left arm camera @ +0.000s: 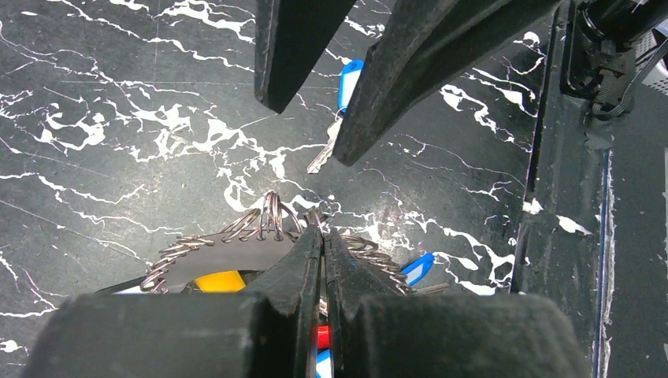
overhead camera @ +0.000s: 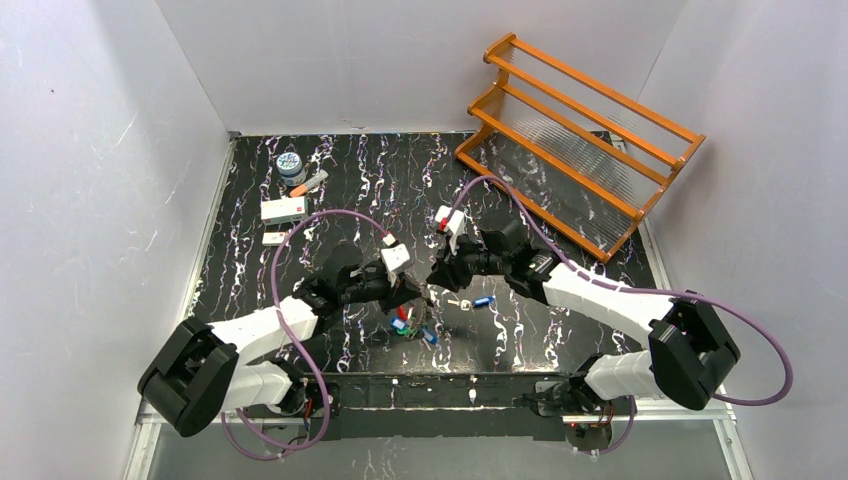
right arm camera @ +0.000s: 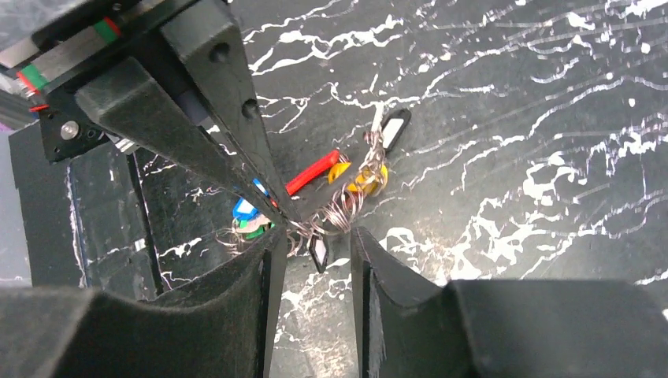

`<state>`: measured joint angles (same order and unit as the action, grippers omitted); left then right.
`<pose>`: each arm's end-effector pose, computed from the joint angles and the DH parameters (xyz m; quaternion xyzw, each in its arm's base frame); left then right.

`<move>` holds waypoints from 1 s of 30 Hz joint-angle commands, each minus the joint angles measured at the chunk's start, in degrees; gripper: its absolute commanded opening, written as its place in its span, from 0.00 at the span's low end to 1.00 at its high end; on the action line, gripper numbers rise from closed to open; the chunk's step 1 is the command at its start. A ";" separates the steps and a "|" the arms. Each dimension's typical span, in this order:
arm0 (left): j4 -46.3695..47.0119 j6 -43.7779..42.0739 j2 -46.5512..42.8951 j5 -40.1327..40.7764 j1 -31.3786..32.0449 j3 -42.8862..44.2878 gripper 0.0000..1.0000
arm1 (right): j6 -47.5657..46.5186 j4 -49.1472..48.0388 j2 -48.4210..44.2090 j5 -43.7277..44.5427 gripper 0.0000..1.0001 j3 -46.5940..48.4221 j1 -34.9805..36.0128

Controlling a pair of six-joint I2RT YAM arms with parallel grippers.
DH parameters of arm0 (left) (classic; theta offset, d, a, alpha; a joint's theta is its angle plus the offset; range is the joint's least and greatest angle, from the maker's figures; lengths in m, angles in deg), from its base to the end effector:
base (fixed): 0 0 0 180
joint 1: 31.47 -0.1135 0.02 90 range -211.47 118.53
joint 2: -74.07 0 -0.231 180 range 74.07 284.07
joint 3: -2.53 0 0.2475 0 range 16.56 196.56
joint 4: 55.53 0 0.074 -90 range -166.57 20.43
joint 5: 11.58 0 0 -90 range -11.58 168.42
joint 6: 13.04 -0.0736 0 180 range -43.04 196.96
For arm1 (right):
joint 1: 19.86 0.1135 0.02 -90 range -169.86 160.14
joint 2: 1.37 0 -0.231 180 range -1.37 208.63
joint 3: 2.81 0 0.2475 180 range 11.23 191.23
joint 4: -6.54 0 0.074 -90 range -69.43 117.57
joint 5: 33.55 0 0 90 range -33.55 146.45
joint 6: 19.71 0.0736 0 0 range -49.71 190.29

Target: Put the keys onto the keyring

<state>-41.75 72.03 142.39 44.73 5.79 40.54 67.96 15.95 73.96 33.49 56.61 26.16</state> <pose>0.1965 -0.2008 0.1648 0.4378 0.6532 -0.3824 0.4852 0.2069 0.2557 0.2085 -0.4362 0.7118 0.3511 0.4240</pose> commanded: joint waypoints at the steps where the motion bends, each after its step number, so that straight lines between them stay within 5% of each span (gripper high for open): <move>1: 0.75 -2.18 -2.40 -3.85 0.18 0.41 0.00 | -4.90 -5.49 -0.49 -7.36 0.44 -1.43 0.12; 8: 0.69 -5.49 -6.08 -6.96 0.25 -0.80 0.00 | -10.83 -9.69 -1.49 -15.90 0.44 -3.94 0.12; 21: 0.14 -8.08 -8.03 -8.05 0.58 -1.85 0.00 | -23.40 -28.64 -14.77 -18.00 0.51 -21.87 0.08; 30: 0.18 -7.87 -6.76 -8.60 1.11 -1.40 0.00 | -21.91 -29.40 -11.36 -17.87 0.42 -19.18 0.12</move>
<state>-42.65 64.75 135.61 38.11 6.40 38.77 46.06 -8.71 60.96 16.53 34.78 26.16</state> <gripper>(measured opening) 0.013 0.438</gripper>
